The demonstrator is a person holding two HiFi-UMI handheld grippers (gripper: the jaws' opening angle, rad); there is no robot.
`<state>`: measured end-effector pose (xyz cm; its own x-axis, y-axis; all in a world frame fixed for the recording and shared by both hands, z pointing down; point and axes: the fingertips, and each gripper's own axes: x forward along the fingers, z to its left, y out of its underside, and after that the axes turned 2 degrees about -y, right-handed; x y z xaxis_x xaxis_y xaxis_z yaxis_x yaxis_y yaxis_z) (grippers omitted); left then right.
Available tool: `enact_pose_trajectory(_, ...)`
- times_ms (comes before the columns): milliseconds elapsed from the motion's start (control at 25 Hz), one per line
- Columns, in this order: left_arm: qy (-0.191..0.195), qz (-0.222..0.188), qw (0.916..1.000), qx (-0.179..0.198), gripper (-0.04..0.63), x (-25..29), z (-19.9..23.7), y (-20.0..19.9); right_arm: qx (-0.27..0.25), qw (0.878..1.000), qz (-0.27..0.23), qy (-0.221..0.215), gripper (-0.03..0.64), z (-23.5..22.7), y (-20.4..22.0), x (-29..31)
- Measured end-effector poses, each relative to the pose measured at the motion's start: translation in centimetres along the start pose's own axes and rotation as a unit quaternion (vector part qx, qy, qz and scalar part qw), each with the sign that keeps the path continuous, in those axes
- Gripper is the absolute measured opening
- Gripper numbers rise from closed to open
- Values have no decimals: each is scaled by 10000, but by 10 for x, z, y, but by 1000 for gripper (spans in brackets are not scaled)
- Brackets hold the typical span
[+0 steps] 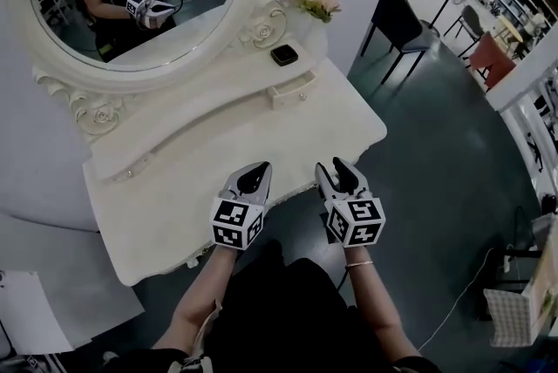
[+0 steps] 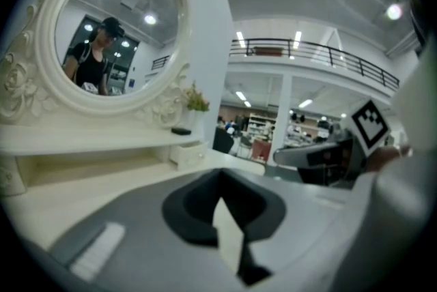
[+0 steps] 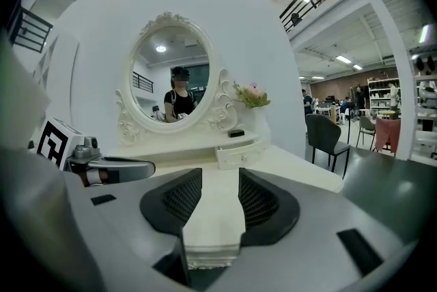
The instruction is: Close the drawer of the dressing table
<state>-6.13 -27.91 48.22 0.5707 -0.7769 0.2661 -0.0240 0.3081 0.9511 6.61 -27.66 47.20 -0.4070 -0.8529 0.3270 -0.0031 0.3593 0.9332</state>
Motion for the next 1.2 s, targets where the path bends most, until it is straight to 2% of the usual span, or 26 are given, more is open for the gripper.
enact_pose_trajectory(240, 71, 84, 9999, -68, 5, 24, 9, 0, -84, 9998, 181, 83, 146, -18, 0, 29)
enact_pose_trajectory(440, -46, 69, 9998, -169, 5, 46, 23, -5, -198, 9996, 220, 40, 147, -35, -11, 61)
enact_pose_trajectory(760, -357, 126, 9988, -317, 5, 78, 47, -9, -324, 9985, 326, -285, 147, -49, -24, 114)
enact_pose_trajectory(1200, -574, 308, 9971, -392, 5, 123, 64, -12, -485, 9948, 663, -594, 147, -71, -22, 174)
